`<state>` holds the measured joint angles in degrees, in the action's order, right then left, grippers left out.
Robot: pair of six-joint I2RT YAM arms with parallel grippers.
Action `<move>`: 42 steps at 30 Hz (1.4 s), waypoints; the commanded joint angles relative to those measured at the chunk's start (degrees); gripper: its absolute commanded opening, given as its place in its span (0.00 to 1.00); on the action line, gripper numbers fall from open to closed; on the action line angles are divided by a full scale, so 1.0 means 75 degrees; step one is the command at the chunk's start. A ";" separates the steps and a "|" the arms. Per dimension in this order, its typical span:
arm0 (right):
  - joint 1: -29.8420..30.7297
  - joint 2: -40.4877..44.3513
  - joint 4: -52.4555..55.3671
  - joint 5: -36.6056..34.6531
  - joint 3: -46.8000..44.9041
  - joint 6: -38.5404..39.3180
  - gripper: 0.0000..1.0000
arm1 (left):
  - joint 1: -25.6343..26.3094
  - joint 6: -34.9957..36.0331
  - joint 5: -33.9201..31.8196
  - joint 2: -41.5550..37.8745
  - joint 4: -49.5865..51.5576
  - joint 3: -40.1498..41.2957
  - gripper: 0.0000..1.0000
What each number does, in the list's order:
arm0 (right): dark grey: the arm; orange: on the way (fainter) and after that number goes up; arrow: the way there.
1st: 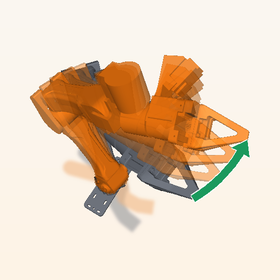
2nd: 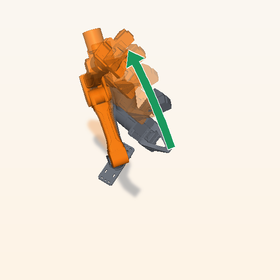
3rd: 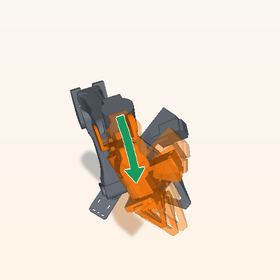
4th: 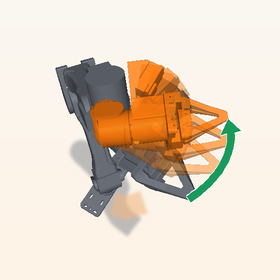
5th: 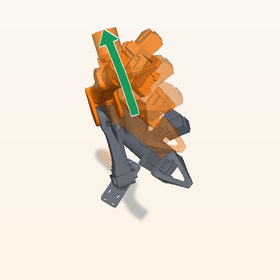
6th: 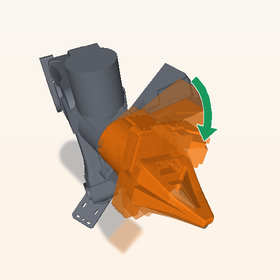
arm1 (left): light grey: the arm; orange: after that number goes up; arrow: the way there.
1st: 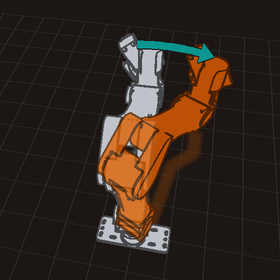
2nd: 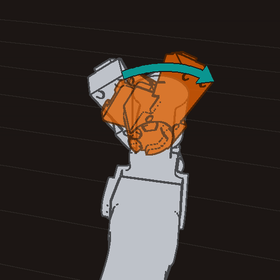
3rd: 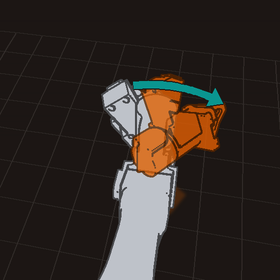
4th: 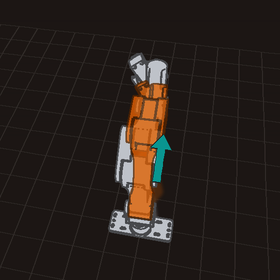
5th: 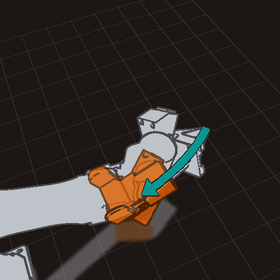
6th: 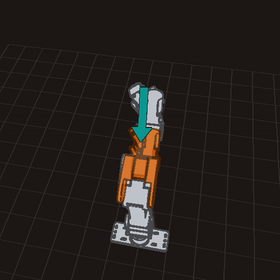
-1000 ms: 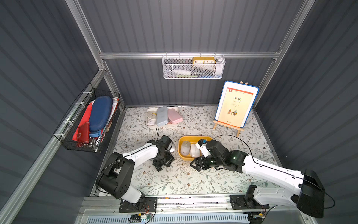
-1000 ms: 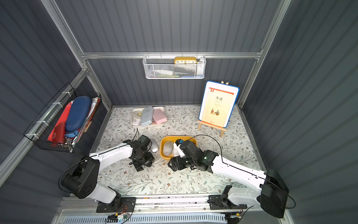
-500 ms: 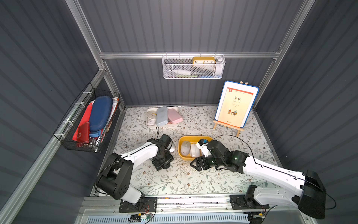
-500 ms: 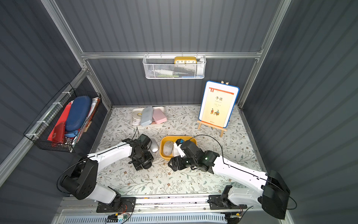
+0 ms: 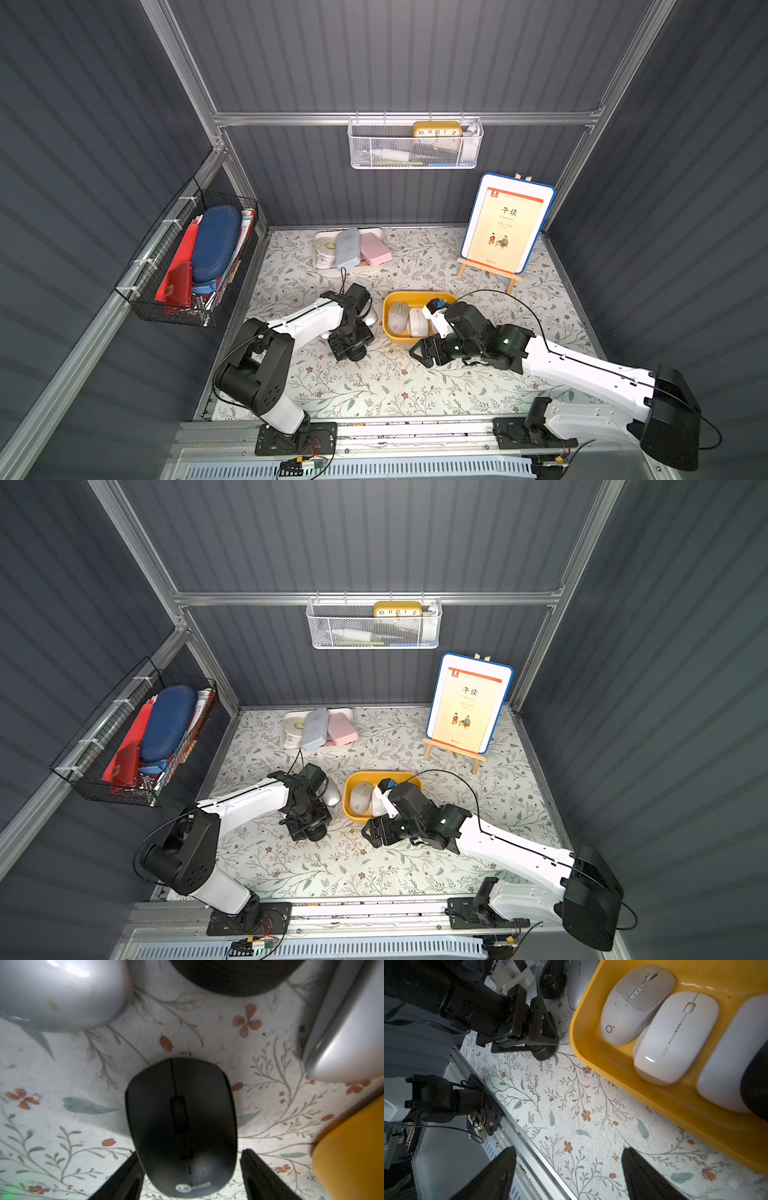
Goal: Put the mouse in the storage box
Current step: Pick up the mouse from the center of the board.
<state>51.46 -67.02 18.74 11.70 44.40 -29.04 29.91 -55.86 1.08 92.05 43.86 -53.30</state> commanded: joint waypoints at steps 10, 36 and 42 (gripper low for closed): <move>-0.0029 0.0223 -0.0055 -0.0131 -0.0108 0.0125 0.84 | -0.0051 0.0288 -0.0051 0.0370 -0.0028 0.0312 0.64; -0.1649 0.1283 0.0642 -0.1065 -0.0912 -0.1035 0.83 | 0.0917 0.1169 -0.1214 0.0063 0.1890 -0.2968 0.55; -0.2107 0.1861 0.0781 -0.1065 -0.1045 -0.1258 0.82 | 0.1564 0.1392 -0.0908 0.1273 0.1760 -0.4700 0.55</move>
<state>36.14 -54.81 22.92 4.62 36.77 -37.06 40.58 -47.70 -6.74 99.33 55.79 -84.66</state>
